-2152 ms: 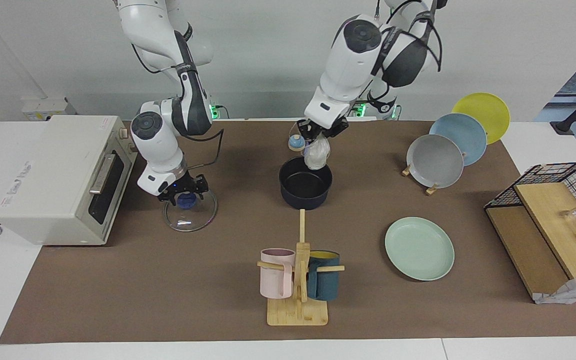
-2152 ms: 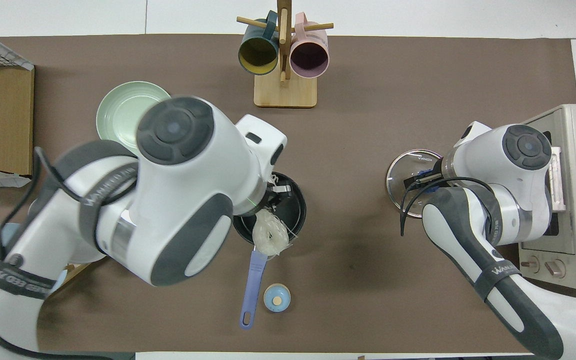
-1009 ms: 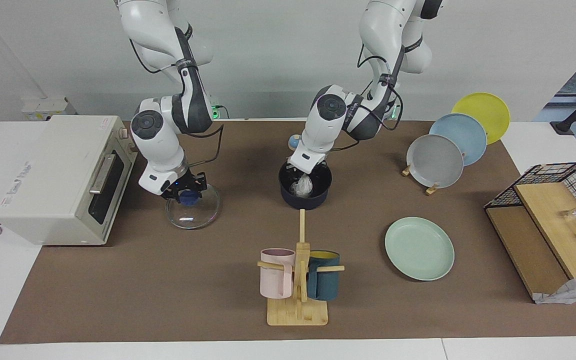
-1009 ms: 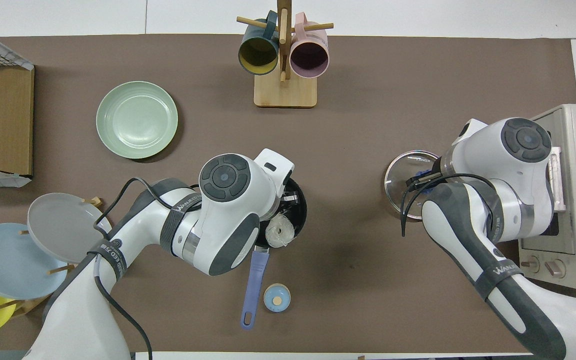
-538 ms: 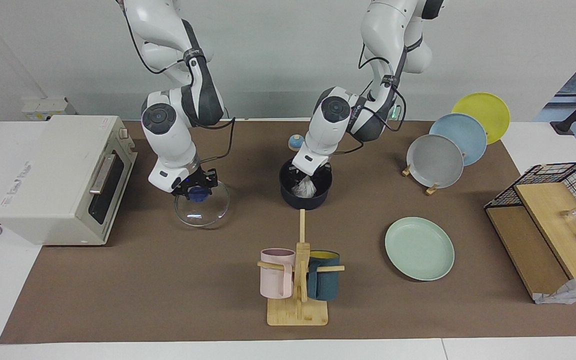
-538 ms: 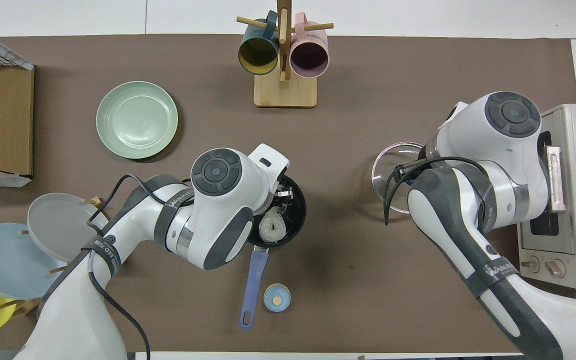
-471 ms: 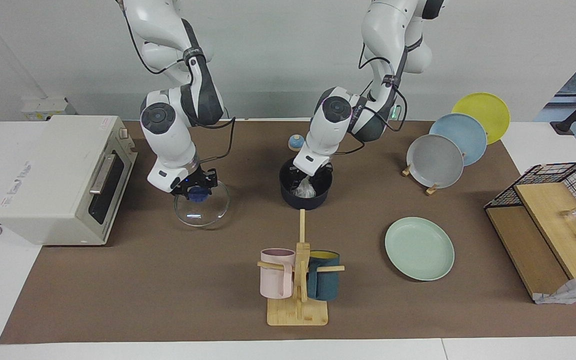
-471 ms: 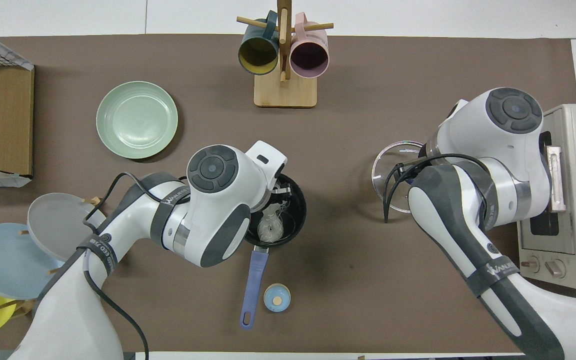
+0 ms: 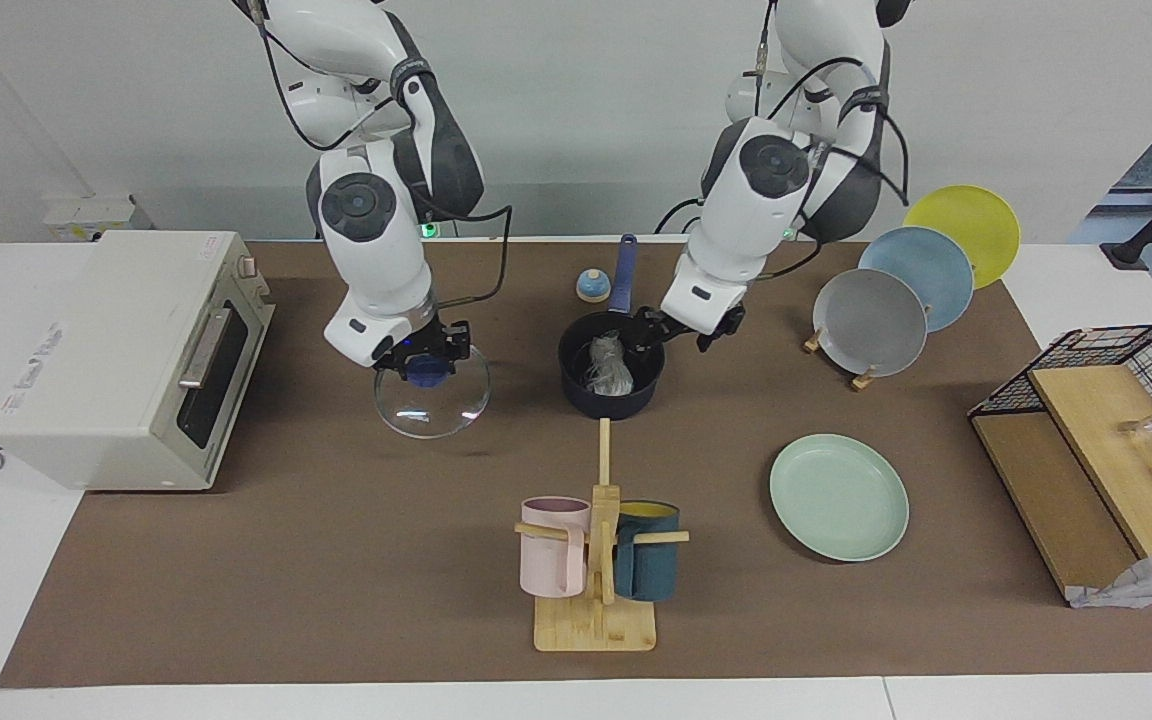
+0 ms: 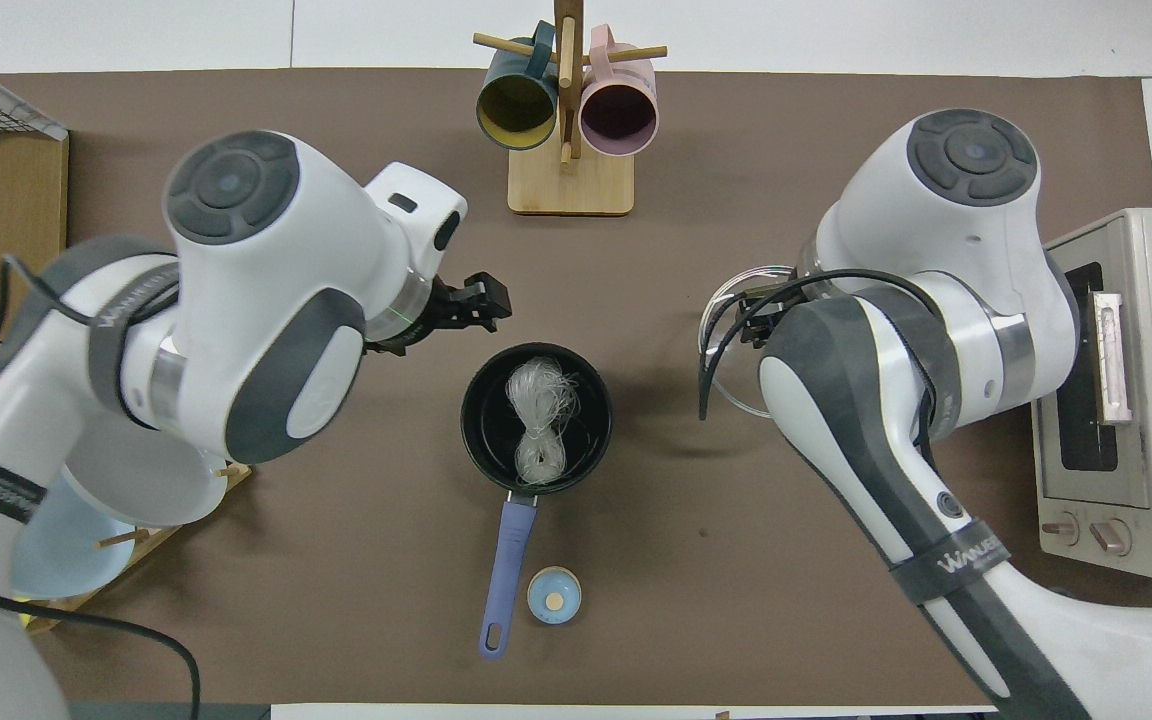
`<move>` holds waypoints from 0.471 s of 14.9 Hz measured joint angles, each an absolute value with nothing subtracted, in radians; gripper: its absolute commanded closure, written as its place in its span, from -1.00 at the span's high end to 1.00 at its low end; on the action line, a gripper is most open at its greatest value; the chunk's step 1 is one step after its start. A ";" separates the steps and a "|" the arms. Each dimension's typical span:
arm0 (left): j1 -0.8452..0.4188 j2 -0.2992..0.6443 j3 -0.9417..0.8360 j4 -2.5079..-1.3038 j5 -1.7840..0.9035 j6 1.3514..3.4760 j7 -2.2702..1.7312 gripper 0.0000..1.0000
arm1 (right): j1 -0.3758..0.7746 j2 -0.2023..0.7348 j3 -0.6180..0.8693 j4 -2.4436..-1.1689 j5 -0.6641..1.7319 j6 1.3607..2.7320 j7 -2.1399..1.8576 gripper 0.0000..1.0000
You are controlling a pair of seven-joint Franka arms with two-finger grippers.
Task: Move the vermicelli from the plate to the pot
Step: 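Withdraw the left gripper while the right gripper carries the lid over the saucepan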
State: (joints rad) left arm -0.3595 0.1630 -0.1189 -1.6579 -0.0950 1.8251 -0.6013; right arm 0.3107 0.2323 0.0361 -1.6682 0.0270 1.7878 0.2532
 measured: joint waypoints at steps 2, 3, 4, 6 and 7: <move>-0.285 0.114 -0.116 -1.622 -0.072 1.735 -0.502 1.00 | 0.382 0.257 0.038 -1.607 0.035 1.778 0.371 -0.58; -0.241 0.086 -0.115 -1.612 -0.063 1.692 -0.430 1.00 | 0.418 0.268 0.039 -1.593 0.046 1.783 0.435 -0.58; -0.200 0.060 -0.114 -1.609 -0.059 1.659 -0.360 1.00 | 0.453 0.275 0.040 -1.586 0.057 1.801 0.491 -0.58; -0.135 0.015 -0.112 -1.609 -0.056 1.610 -0.258 1.00 | 0.525 0.289 0.041 -1.581 0.060 1.853 0.585 -0.58; -0.118 -0.002 -0.112 -1.613 -0.054 1.593 -0.230 1.00 | 0.559 0.299 0.041 -1.580 0.059 1.865 0.622 -0.57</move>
